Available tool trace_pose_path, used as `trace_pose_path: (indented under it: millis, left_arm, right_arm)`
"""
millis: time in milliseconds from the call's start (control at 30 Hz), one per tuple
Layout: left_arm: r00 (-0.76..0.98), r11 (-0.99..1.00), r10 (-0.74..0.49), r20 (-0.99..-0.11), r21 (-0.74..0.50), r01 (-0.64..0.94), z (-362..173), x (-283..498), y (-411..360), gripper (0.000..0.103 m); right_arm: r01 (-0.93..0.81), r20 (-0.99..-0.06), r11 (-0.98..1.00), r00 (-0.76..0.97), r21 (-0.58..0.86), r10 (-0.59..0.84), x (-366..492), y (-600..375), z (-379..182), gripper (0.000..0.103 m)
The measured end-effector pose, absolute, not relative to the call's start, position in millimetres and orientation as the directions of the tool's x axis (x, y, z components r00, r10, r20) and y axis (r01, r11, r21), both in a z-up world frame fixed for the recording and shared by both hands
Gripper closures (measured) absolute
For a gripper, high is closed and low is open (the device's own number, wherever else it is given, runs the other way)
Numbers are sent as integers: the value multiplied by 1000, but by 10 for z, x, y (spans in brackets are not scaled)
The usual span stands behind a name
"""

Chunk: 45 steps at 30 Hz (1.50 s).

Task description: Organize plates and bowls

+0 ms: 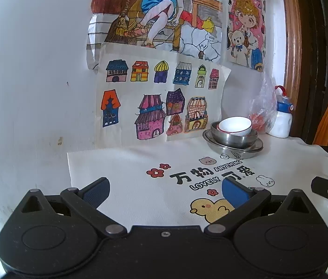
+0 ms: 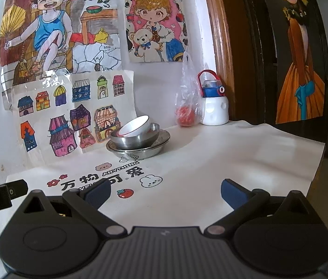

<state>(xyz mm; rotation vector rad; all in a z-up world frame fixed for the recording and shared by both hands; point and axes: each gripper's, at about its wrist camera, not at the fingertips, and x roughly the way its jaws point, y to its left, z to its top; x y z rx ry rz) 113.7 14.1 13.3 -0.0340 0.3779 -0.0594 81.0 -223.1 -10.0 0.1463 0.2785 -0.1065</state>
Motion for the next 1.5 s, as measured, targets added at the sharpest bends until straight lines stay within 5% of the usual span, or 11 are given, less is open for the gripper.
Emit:
trace_pose_path:
  millis: [1500]
  left_arm:
    - [922, 997, -65, -381, -60, 46, 94, 1164, 111, 1]
  right_arm:
    - [116, -293, 986, 953, 120, -76, 862, -2223, -152, 0]
